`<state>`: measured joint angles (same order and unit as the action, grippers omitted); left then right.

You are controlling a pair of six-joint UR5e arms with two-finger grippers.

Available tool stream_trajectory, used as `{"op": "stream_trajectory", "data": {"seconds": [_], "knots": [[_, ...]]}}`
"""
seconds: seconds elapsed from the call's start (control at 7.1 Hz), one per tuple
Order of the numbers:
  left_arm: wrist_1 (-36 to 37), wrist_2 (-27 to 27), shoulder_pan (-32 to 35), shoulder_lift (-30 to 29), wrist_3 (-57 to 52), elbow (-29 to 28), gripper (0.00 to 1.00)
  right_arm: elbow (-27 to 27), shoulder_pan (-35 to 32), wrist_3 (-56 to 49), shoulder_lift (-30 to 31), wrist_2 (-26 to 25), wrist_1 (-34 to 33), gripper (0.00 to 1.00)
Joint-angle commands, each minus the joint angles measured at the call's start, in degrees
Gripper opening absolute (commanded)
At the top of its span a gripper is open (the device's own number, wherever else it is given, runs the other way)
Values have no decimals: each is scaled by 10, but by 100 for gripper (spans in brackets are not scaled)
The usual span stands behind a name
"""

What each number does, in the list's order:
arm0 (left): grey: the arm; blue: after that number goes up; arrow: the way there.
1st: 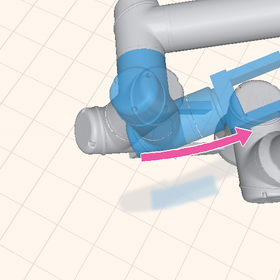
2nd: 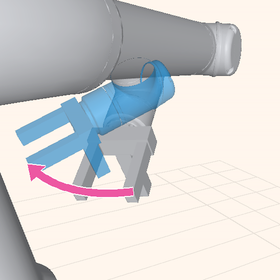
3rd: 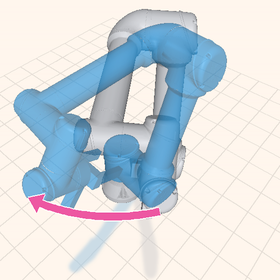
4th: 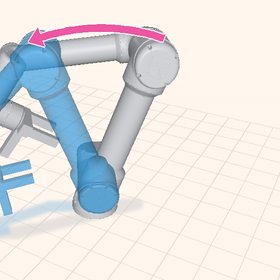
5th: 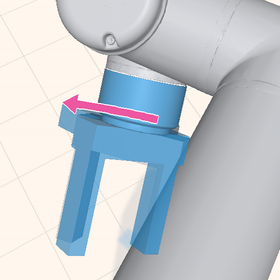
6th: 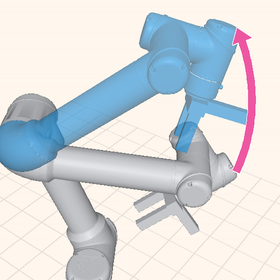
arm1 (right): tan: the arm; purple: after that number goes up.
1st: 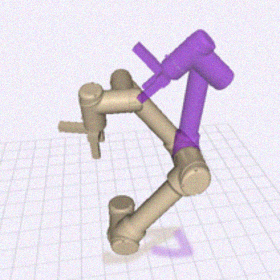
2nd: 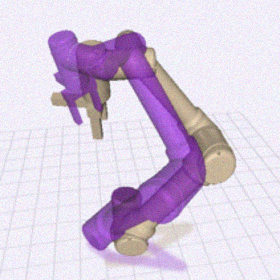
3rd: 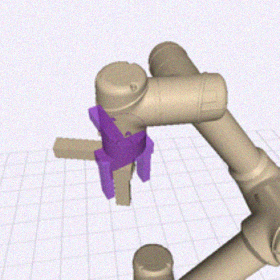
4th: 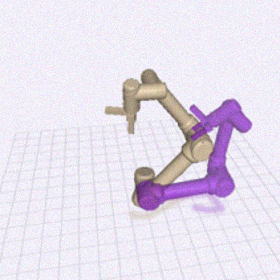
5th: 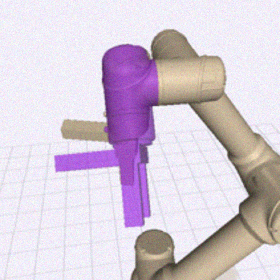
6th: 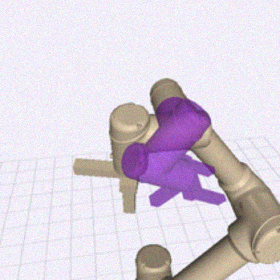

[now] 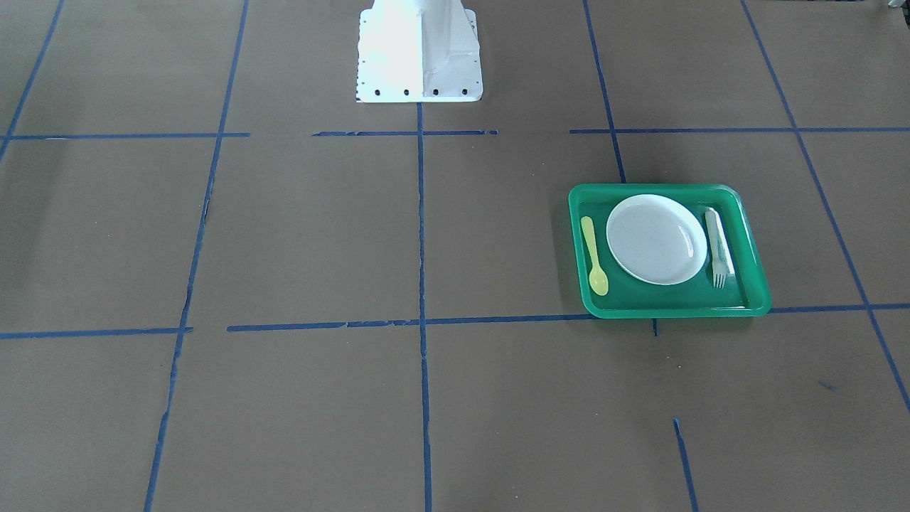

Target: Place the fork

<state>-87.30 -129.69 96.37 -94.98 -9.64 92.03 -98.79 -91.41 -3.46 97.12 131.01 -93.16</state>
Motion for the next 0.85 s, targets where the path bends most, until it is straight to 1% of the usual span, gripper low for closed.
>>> {"op": "stream_trajectory", "data": {"seconds": [0.0, 0.14, 0.28, 0.42, 0.7], "knots": [[1, -7, 2, 9, 3, 22, 100, 0, 0, -1, 0, 0, 0, 100], [-3, -48, 2, 35, 1, 19, 100, 0, 0, 0, 0, -1, 0, 100], [-31, -86, 1, 40, 2, -6, 100, 0, 0, -1, 0, 0, 0, 100], [-42, -87, 1, 42, 4, -11, 100, 0, 0, -1, 0, 0, 0, 100], [-36, -83, 1, 38, 3, -8, 100, 0, 0, -1, 0, 0, 0, 100]]}}
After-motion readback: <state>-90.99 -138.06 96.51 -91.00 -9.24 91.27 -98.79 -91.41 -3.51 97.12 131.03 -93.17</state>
